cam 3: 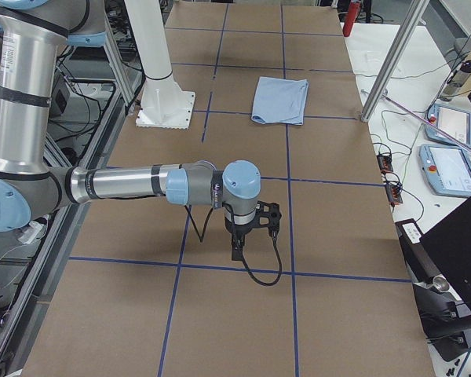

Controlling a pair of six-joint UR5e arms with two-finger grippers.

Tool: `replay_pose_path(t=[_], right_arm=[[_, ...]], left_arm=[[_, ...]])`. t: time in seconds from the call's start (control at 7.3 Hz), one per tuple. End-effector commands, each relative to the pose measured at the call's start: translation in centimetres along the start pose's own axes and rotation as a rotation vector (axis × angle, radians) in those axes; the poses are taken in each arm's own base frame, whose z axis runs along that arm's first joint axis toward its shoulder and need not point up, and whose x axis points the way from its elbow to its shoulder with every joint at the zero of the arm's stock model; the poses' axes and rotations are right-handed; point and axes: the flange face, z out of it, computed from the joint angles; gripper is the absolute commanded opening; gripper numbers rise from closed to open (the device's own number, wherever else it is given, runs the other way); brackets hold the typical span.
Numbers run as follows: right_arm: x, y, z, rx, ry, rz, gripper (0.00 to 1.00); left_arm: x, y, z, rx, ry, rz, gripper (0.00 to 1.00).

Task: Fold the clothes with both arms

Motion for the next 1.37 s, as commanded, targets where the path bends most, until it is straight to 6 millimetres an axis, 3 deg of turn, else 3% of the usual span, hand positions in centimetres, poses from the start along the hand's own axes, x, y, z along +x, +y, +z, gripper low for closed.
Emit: replay_pose_path(t=[0.0, 1.23], right_arm=[[-0.10, -0.04, -0.10, 0.003, -0.001, -0.007, 1.00], [-0.95, -0.13, -0.97, 0.021, -0.005, -0.024, 1.00]], left_arm=[[0.00, -0.09, -0.10, 0.024, -0.003, 0.023, 1.00], [-0.40, 0.23, 0.33, 0.014, -0.003, 0.011, 1.00]])
